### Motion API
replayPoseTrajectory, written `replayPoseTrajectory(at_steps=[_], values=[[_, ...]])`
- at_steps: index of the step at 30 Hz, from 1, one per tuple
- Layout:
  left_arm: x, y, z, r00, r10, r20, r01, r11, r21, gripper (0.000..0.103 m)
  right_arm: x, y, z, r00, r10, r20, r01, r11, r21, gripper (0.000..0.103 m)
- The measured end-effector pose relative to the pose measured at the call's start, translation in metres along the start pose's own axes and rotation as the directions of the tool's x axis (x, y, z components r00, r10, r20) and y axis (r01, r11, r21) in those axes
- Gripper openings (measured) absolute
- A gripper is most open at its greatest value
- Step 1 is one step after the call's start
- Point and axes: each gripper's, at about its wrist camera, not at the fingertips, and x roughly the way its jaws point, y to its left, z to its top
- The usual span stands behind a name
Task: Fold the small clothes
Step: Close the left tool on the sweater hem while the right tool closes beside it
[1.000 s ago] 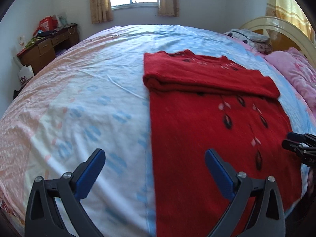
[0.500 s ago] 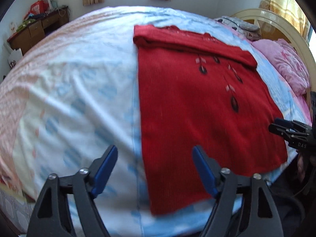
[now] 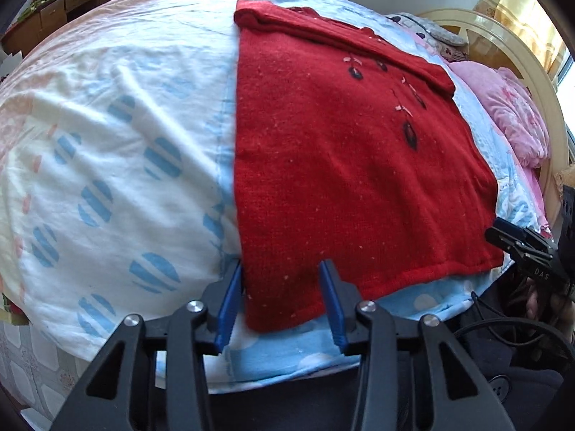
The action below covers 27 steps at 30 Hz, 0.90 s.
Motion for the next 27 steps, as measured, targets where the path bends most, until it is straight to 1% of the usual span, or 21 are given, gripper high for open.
replayPoseTrajectory(at_steps=[2, 4, 5, 7, 11, 14, 18, 23, 24, 25, 26, 27], values=[[0.000, 0.000, -0.001, 1.000, 0.003, 0.001, -0.003, 1.000, 0.010, 0.044, -0.001, -0.004, -0.002, 1.000, -0.004, -0.001, 0.004, 1.000, 0.010, 0.061], [0.000, -0.002, -0.002, 0.999, 0.037, 0.011, -0.038, 0.999, 0.031, 0.027, -0.004, -0.009, -0.004, 1.000, 0.001, -0.004, -0.001, 1.000, 0.025, 0.062], [0.001, -0.003, -0.002, 0.999, 0.040, 0.011, -0.041, 0.998, 0.042, 0.013, -0.005, -0.012, -0.007, 1.000, 0.004, -0.006, -0.004, 0.999, 0.035, 0.062], [0.000, -0.004, -0.002, 1.000, 0.027, 0.012, -0.028, 0.998, 0.048, 0.011, -0.009, -0.019, -0.011, 1.000, 0.001, -0.007, -0.001, 0.999, 0.053, 0.062], [-0.005, -0.010, -0.003, 0.999, 0.039, 0.037, -0.042, 0.996, 0.083, 0.009, -0.018, -0.037, -0.024, 1.000, -0.007, -0.011, 0.008, 0.994, 0.112, 0.062], [-0.007, -0.009, -0.003, 0.999, 0.031, 0.044, -0.035, 0.995, 0.089, 0.009, -0.020, -0.049, -0.030, 1.000, 0.017, -0.013, -0.015, 0.988, 0.156, 0.061], [-0.006, -0.007, -0.004, 0.999, 0.034, 0.042, -0.038, 0.995, 0.091, 0.009, -0.017, -0.051, -0.032, 0.998, 0.055, -0.017, -0.051, 0.983, 0.177, 0.061], [-0.006, -0.010, -0.002, 0.999, 0.023, 0.045, -0.028, 0.995, 0.095, 0.009, -0.007, -0.046, -0.036, 0.995, 0.081, -0.065, -0.069, 0.983, 0.170, 0.060], [-0.006, -0.011, -0.002, 0.999, 0.025, 0.046, -0.029, 0.995, 0.096, 0.009, -0.006, -0.046, -0.036, 0.993, 0.093, -0.065, -0.081, 0.981, 0.178, 0.057], [-0.006, -0.010, -0.002, 0.999, 0.023, 0.046, -0.027, 0.995, 0.096, 0.009, -0.006, -0.046, -0.037, 0.993, 0.101, -0.061, -0.088, 0.979, 0.181, 0.042], [-0.006, -0.009, -0.002, 0.999, 0.019, 0.046, -0.024, 0.995, 0.094, 0.009, -0.006, -0.045, -0.037, 0.993, 0.101, -0.061, -0.088, 0.980, 0.180, 0.024], [-0.007, -0.009, -0.002, 0.999, 0.017, 0.046, -0.022, 0.996, 0.092, 0.009, -0.006, -0.044, -0.038, 0.993, 0.101, -0.058, -0.090, 0.980, 0.175, 0.014]])
